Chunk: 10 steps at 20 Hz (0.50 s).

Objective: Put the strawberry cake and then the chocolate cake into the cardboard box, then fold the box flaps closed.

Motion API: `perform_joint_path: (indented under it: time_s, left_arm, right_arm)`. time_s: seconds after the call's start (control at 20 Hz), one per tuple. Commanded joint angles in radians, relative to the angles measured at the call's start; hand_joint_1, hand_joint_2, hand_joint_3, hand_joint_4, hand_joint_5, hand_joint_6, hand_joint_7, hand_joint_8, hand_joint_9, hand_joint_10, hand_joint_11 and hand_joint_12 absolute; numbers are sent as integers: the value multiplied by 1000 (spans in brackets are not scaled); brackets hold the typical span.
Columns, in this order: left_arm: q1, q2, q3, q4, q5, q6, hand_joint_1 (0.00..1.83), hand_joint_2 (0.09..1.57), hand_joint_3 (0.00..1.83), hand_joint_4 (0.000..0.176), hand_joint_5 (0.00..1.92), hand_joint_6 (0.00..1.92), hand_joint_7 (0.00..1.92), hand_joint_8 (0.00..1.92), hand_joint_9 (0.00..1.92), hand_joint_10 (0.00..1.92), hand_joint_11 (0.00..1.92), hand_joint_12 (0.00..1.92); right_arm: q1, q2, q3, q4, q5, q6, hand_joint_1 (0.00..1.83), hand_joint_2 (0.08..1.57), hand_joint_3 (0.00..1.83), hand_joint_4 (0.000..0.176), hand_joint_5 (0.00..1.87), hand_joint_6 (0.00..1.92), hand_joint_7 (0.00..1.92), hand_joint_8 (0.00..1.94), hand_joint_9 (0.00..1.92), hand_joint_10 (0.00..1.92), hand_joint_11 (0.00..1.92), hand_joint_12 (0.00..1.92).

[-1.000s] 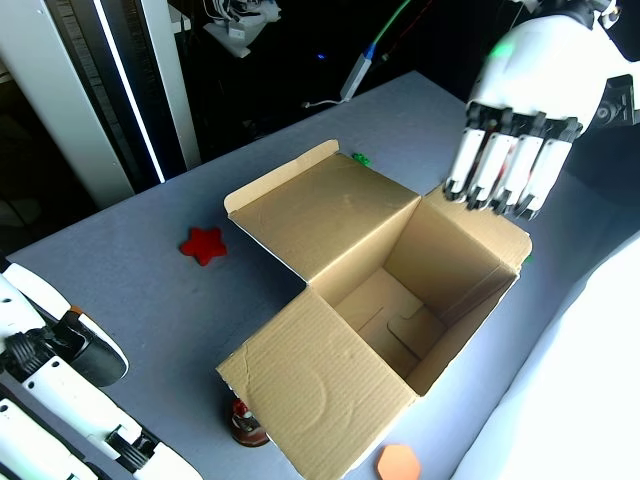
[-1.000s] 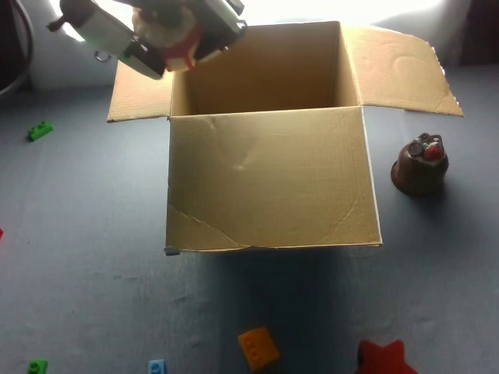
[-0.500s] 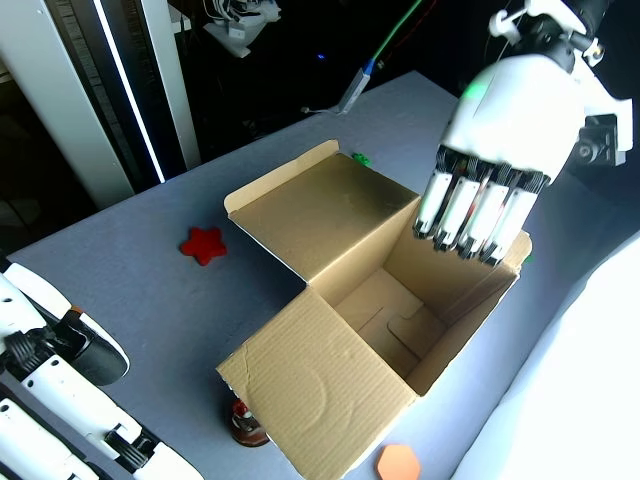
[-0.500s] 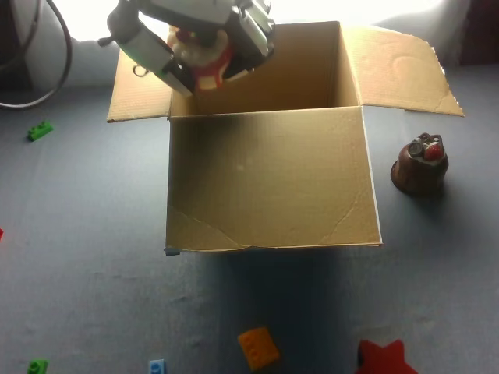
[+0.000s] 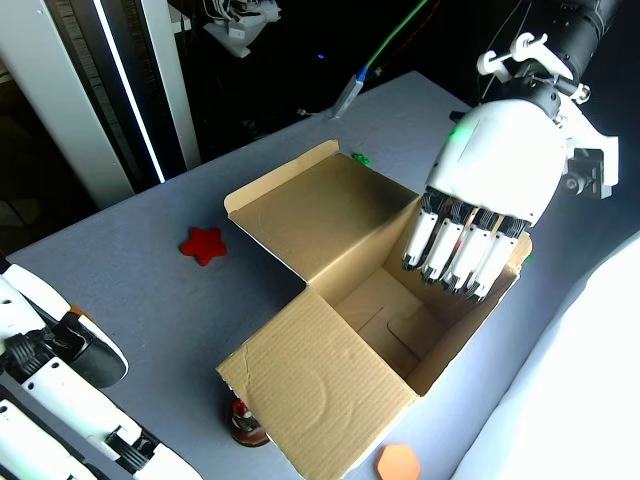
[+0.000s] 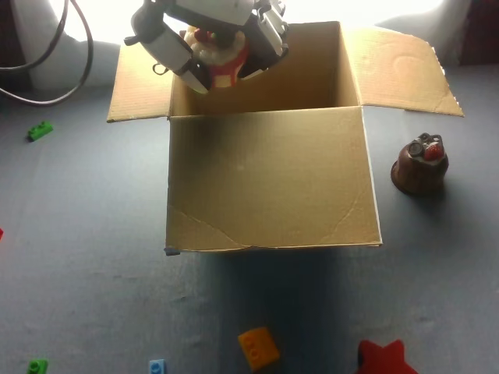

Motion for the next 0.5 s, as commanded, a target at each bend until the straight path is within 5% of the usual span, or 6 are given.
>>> perform_joint_path:
  time_s: [0.0,0.25,0.45]
  left_arm:
    - [-7,3,5,-69,33,6,1106,1346,0,0,643,1423,521,1833,336,1921,339,1921]
    - [-6,-14,18,-63,37,8,1089,1361,3,0,597,1472,514,1849,327,1921,316,1921]
    - [-4,-14,16,-62,41,11,1058,1386,5,0,568,1553,467,1874,265,1921,290,1921]
  right_arm:
    - [14,11,2,-33,102,-3,992,1036,6,10,135,2,137,3,132,8,0,505]
    - [14,11,2,-33,102,-4,1011,1029,0,13,113,6,149,1,116,5,0,303]
    - [14,11,2,-33,102,-4,1040,1008,0,3,127,5,163,4,144,10,0,468]
